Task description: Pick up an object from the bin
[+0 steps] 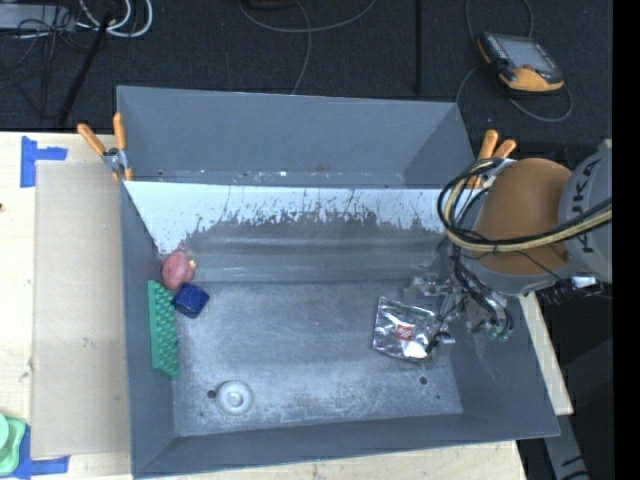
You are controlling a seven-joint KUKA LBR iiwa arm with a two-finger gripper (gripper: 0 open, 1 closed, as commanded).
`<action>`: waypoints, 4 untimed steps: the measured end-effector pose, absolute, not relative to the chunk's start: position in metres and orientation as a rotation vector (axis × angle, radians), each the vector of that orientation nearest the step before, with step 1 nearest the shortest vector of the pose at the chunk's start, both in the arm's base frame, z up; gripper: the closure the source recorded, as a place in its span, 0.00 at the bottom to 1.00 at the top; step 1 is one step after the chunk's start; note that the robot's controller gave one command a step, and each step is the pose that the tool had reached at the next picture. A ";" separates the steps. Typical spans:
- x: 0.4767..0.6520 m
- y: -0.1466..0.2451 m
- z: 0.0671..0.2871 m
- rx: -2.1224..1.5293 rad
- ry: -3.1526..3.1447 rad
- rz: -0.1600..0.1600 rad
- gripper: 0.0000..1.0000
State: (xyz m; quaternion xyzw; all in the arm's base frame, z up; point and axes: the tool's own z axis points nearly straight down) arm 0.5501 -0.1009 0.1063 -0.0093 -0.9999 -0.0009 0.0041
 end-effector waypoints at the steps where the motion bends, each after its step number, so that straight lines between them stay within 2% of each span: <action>1: 0.536 -0.071 0.067 -0.050 -3.135 -0.004 0.00; 2: 0.537 -0.073 0.069 -0.047 -3.140 0.000 1.00; 3: 0.550 -0.078 0.124 -0.040 -3.148 0.002 1.00; 4: 0.540 -0.071 0.212 -0.013 -3.150 0.001 1.00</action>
Offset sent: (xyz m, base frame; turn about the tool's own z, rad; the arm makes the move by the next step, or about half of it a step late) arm -0.0127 0.0270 -0.0363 0.0159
